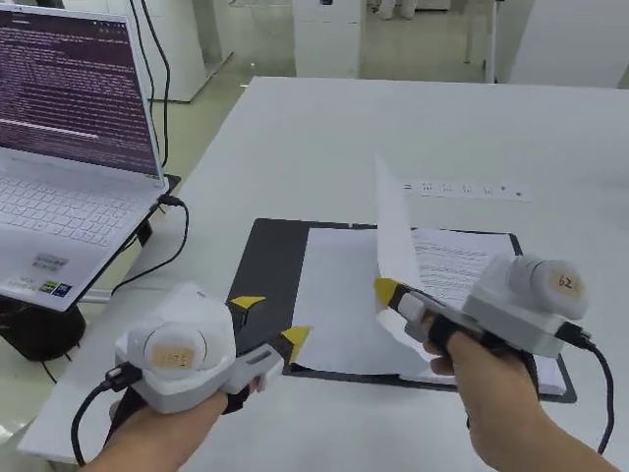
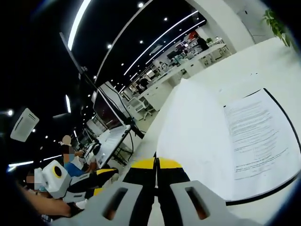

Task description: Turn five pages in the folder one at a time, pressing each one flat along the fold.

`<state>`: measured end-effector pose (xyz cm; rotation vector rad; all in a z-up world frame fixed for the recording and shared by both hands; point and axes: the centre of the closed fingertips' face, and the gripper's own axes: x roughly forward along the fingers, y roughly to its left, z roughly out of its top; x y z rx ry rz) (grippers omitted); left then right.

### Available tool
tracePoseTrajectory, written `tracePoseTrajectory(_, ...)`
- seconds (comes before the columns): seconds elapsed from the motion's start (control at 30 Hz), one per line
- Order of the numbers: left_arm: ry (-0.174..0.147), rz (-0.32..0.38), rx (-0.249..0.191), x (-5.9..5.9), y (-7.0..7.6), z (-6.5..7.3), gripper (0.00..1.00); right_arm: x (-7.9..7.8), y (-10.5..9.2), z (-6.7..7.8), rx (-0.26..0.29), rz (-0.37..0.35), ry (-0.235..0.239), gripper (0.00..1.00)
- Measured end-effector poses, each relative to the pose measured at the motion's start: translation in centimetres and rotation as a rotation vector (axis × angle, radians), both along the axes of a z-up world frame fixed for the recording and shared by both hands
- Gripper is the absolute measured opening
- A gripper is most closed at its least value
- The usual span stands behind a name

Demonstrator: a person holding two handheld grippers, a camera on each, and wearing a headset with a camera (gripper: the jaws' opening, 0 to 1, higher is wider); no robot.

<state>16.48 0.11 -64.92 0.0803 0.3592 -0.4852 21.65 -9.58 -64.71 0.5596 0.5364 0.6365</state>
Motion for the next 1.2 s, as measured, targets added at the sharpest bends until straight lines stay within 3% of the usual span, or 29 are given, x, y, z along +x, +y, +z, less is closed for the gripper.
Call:
tracePoseTrajectory(0.1, 0.002, 0.011, 0.002, -0.4, 1.2, -0.1, 0.35, 0.0, 1.4, -1.4, -0.023, 0.007, 0.054, 0.0)
tracePoseTrajectory(0.27, 0.023, 0.023, -0.001, -1.3, 2.5, -0.8, 0.34, 0.3, 3.3, -3.5, -0.079, 0.038, 0.086, 0.0)
tracePoseTrajectory(0.5, 0.046, 0.044, -0.002, -2.2, 4.0, -1.8, 0.33, 0.8, 5.3, -5.7, -0.106, 0.046, 0.133, 0.0)
tracePoseTrajectory(0.67, 0.055, 0.053, -0.009, -2.3, 4.3, -2.2, 0.33, 1.0, 6.1, -7.5, -0.148, 0.05, 0.168, 0.0)
tracePoseTrajectory(0.77, 0.065, 0.052, -0.01, -2.3, 4.3, -2.6, 0.33, 1.0, 6.6, -9.4, -0.183, 0.056, 0.223, 0.0)
tracePoseTrajectory(1.03, 0.09, 0.043, -0.007, -1.9, 4.2, -3.6, 0.32, 1.1, 7.8, -12.7, -0.212, 0.057, 0.333, 0.0)
tracePoseTrajectory(1.2, 0.102, 0.033, 0.003, -1.5, 4.2, -4.1, 0.32, 1.0, 8.5, -13.8, -0.216, 0.065, 0.363, 0.0)
